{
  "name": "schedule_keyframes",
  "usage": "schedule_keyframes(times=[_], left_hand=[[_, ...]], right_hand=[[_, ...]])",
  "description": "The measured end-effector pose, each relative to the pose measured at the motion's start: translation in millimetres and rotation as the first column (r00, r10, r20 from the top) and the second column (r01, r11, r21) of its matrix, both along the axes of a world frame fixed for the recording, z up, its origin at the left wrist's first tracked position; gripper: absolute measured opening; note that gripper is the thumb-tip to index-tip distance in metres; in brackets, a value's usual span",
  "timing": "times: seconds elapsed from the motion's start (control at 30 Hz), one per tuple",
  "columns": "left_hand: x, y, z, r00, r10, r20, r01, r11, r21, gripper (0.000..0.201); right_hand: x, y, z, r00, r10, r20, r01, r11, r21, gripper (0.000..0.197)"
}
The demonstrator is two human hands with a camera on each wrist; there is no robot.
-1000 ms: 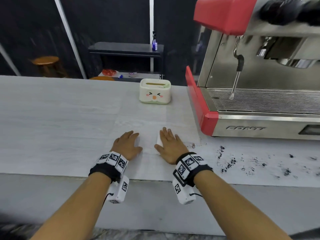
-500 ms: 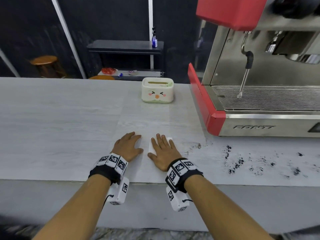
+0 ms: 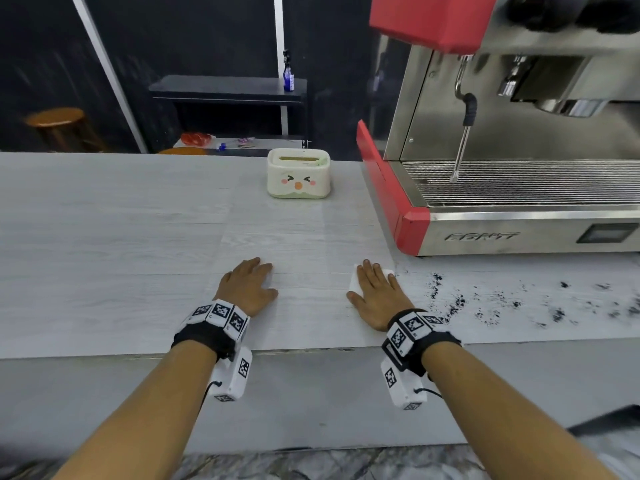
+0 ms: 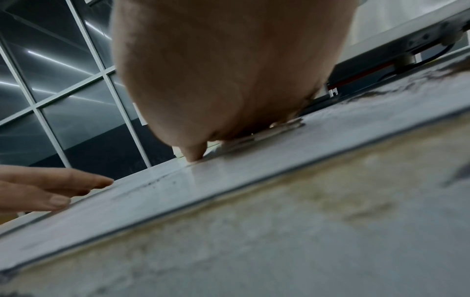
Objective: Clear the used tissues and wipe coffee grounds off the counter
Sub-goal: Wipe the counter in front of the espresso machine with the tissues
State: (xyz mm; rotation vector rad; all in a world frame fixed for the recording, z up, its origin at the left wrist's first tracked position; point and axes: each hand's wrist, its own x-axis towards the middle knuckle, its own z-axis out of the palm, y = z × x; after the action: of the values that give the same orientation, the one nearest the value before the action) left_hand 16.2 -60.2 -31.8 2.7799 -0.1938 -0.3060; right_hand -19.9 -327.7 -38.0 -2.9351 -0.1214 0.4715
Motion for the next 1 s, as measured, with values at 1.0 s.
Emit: schedule_keyframes(times=[1.0], left_hand=[[-56,-27,-35,0.954,0.086,0.289,-0.055,0.992,-0.114,0.055]], right_hand=[[-44,17,-24,0.973,0.084,0.216,-0.096,0.994,0.043,0.07]])
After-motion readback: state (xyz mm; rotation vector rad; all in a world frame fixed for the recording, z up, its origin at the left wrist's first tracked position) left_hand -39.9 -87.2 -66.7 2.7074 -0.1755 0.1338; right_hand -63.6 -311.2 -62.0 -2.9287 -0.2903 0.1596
